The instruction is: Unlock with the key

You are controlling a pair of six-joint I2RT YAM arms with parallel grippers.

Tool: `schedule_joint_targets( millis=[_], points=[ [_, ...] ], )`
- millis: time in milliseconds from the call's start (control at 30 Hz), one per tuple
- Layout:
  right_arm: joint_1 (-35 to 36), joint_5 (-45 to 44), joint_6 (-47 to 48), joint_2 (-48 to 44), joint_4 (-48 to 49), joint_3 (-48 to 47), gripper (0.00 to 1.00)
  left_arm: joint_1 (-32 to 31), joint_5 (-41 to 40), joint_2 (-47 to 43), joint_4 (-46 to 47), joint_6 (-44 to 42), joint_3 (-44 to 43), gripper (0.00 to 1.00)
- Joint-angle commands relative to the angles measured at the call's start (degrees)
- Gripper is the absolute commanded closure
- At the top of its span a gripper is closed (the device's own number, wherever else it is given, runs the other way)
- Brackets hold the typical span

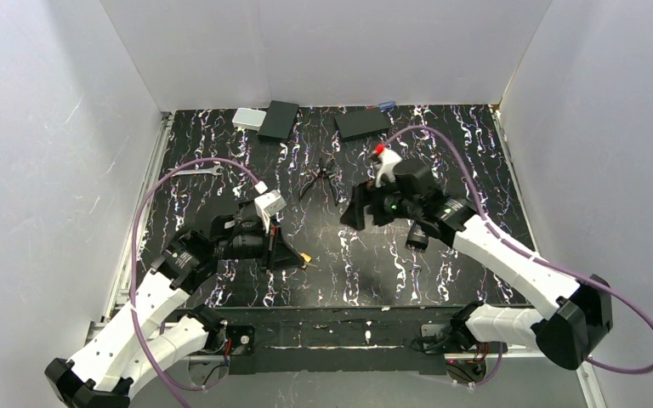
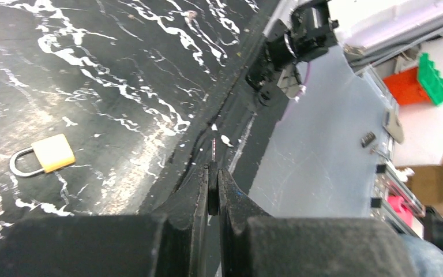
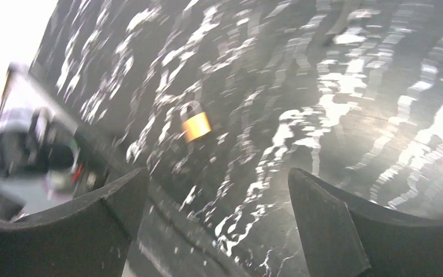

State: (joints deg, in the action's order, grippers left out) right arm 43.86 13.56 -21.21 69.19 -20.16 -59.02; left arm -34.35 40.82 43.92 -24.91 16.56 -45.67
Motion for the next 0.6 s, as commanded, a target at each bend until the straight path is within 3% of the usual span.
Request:
schedule_joint_targets(
  millis=[0, 267, 433, 567],
  points=[
    [-3.98, -18.41, -10.37, -3.02, -0.03, 2.63, 0.02, -0.1, -9.05, -3.1, -1.94, -0.39, -0.5, 1.0],
    [-12.51, -33.76, -14.75, 5.47, -16.87, -0.3, 0.02, -0.1, -20.85, -5.33, -5.07, -1.59, -0.85, 1.0],
    [-21.02, -31.13, -15.1, 12.34, -17.67, 1.2, 0.02, -0.1, -25.61, -6.97, -6.64, -3.01, -0.84, 1.0],
    [-23.55, -32.34, -14.07, 15.73, -16.88, 1.13, 0.02, -0.1, -27.68, -7.45, -7.0, -2.97, -0.74, 1.0]
  ],
)
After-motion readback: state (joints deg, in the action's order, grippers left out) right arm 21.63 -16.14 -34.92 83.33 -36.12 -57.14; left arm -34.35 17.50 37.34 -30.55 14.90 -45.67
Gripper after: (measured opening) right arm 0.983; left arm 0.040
